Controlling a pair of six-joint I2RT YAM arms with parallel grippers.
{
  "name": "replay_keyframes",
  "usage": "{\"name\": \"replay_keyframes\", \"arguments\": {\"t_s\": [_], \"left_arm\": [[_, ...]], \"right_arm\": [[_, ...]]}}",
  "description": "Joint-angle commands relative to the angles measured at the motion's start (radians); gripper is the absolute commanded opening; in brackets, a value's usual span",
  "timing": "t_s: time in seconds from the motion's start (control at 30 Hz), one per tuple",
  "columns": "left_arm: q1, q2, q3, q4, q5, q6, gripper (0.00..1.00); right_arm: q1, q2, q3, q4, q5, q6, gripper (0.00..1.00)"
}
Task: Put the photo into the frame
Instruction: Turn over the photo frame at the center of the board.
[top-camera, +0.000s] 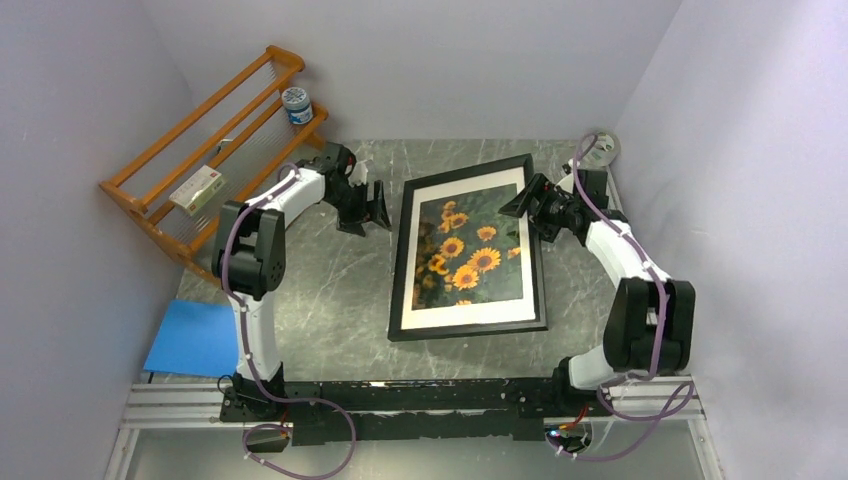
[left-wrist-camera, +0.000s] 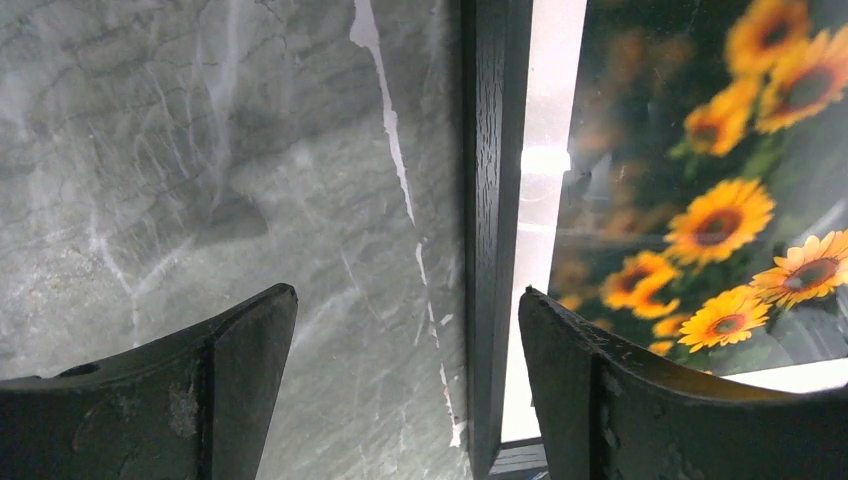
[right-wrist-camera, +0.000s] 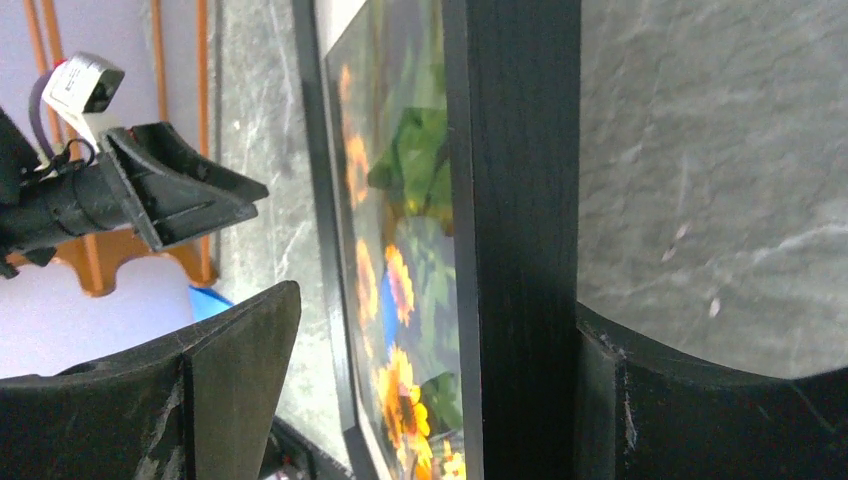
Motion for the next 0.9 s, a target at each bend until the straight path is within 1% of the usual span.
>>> {"name": "replay_keyframes", "arguments": {"t_s": [0.0,0.17,0.4,0.5,0.63,0.77,0.87], "left_arm": [[-0.001,0.037,0.027,0.036,-0.01,-0.009,0.86],[0.002,0.081,0.055,0.037,0.004,-0.012,0.86],[0.002,0.122,0.097,0.018,0.021,-0.006,0.87],[0.002,0.119,0.069,0.04,0.04,-0.022,0.87],[0.002,0.13,0.04,0.094,0.116,-0.061,0.86],[0.002,0.183,0.077,0.106,0.162,-0.089,0.85],[0.0,0.222,0.115,0.114,0.193,-0.114,0.84]], "right_arm": [[-0.001,0.083,0.018,0.179,-0.003,-0.033,0.88],[-0.002,0.199,0.036,0.189,0.095,-0.053,0.9],[-0.004,0.275,0.071,0.185,0.237,-0.081,0.91],[-0.004,0.299,0.084,0.155,0.28,-0.072,0.91],[-0.004,0.324,0.073,0.124,0.251,-0.059,0.91],[-0.002,0.303,0.024,0.097,0.233,-0.035,0.9],[0.002,0.277,-0.014,0.045,0.23,-0.031,0.89]]}}
